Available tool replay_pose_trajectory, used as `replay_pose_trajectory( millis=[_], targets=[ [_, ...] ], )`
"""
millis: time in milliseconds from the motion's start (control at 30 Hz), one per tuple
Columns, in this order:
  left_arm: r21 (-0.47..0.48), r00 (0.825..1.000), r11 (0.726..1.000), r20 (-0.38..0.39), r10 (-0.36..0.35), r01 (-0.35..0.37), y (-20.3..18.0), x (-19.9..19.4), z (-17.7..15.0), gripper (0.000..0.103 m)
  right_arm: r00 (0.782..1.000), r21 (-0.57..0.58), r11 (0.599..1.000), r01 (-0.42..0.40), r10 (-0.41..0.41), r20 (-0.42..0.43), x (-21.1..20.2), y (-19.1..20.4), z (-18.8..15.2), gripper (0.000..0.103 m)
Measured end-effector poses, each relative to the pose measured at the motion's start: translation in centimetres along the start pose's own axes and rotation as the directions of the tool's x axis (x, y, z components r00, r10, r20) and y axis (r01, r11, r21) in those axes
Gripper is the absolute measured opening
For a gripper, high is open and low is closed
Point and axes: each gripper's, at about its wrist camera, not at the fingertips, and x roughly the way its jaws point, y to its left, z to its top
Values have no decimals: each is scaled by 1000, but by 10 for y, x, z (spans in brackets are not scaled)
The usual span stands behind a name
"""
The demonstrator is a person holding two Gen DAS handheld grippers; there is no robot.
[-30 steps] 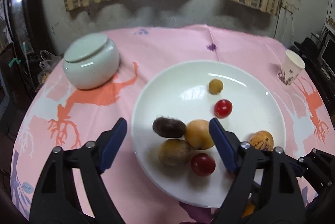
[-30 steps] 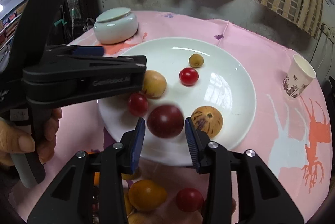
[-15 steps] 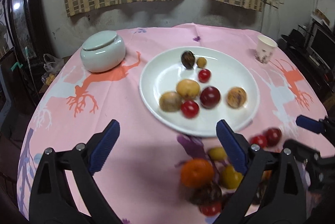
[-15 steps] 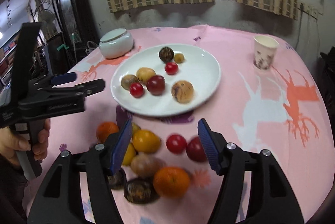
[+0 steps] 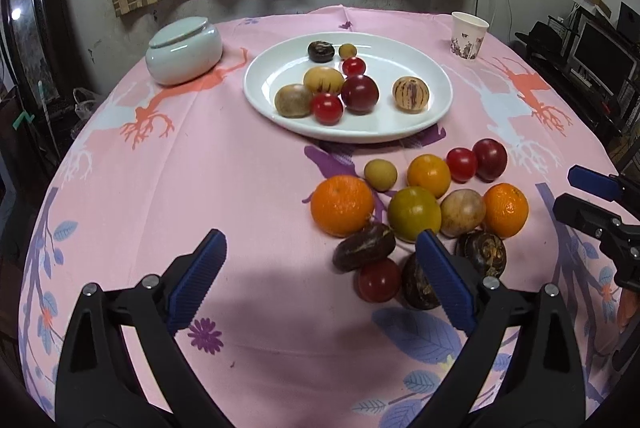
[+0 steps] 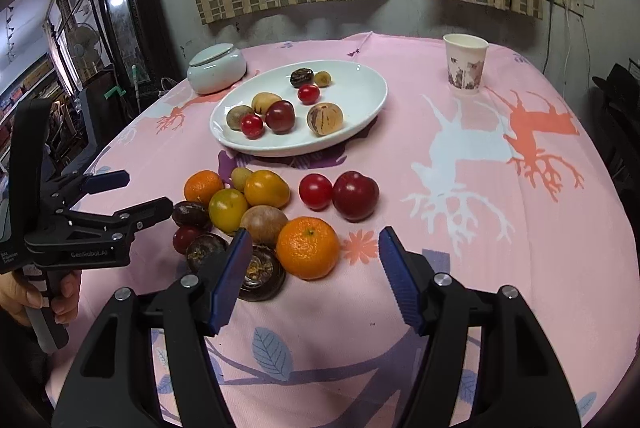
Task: Organize fruits
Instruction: 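Grasp a mandarin orange with the right tool while the left tool grasps a dark brown oval fruit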
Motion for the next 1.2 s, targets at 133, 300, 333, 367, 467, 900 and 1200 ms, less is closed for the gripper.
replay_pose_trajectory(
  millis=[133,300,333,367,467,900,1200],
  targets=[
    [-7,1000,1000,13,5,-5,3,2,-4,97,1000,17,1000,-25,25,-5,2,-6,-6,66],
    [5,999,1000,28,23,-23,9,5,-8,97,999,69,997,19,-21,33,1,-20,-7,66],
    [6,999,1000,29,14,-14,10,5,-8,97,999,62,998,23,-25,35,2,-19,-8,66],
    [7,1000,1000,28,4,-4,11,6,-7,97,999,51,999,19,-20,28,5,-17,-10,66],
    [9,1000,1000,16,-4,4,12,8,-8,98,1000,7,1000,13,-13,0,15,-6,-14,66],
    [1,999,1000,-32,-23,23,12,19,-13,98,993,-13,996,88,-89,-72,49,8,-15,60],
    [-23,999,999,-42,-29,28,17,21,-13,98,988,-2,998,63,-62,-140,70,8,-2,45]
  ],
)
